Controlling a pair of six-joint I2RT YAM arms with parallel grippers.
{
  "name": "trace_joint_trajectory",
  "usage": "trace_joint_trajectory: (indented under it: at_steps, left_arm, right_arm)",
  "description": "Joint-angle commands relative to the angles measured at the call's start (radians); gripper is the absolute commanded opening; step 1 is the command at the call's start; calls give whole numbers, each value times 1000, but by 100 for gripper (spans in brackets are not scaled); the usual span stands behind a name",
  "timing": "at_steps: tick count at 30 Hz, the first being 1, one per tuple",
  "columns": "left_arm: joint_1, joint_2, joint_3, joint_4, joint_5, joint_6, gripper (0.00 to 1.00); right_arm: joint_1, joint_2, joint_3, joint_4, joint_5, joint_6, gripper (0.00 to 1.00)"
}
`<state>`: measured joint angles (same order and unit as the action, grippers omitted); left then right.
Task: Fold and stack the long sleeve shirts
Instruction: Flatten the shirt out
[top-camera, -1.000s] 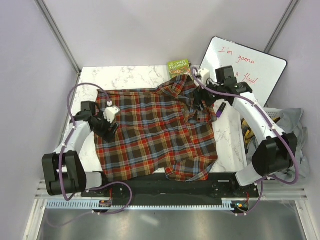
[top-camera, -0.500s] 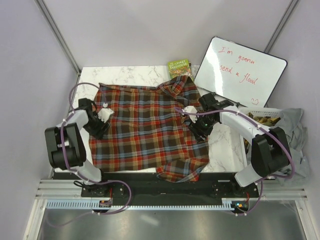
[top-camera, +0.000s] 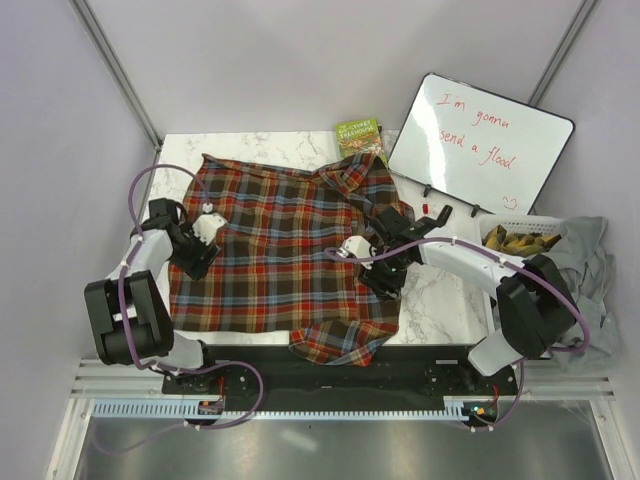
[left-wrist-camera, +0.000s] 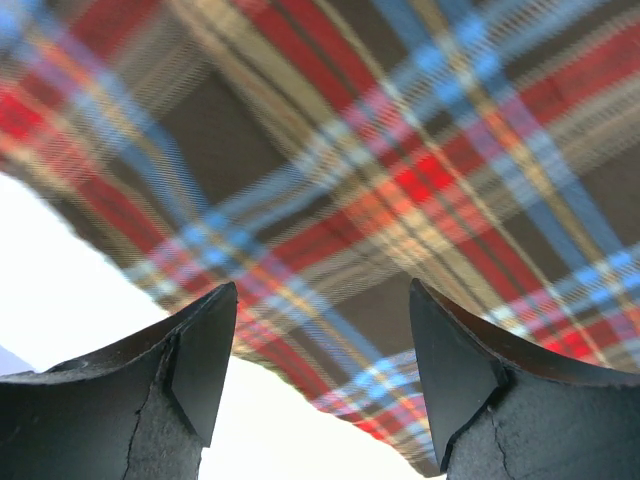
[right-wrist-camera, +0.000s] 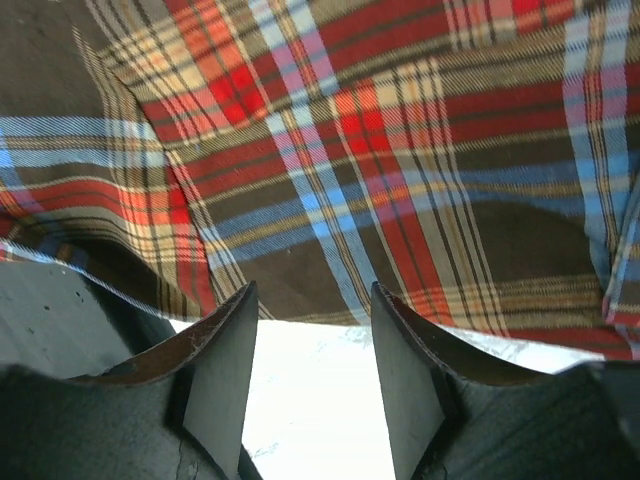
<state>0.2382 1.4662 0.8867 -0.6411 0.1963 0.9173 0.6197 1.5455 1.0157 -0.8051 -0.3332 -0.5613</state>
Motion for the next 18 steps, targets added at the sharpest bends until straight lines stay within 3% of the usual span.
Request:
trace_joint_trajectory:
  at_steps: [1,9,18]
  left_arm:
    - [3,-14,-57,-32,48,12,77]
    - [3,-72,-137,-31,34,34,77]
    - [3,-233,-242,-92,64,112,79]
  right_arm:
    - [28,11,-19,43,29,-5,56]
    - [31,64,-117,83,89,-48,50]
    - [52,-125,-132,35,11,-52,50]
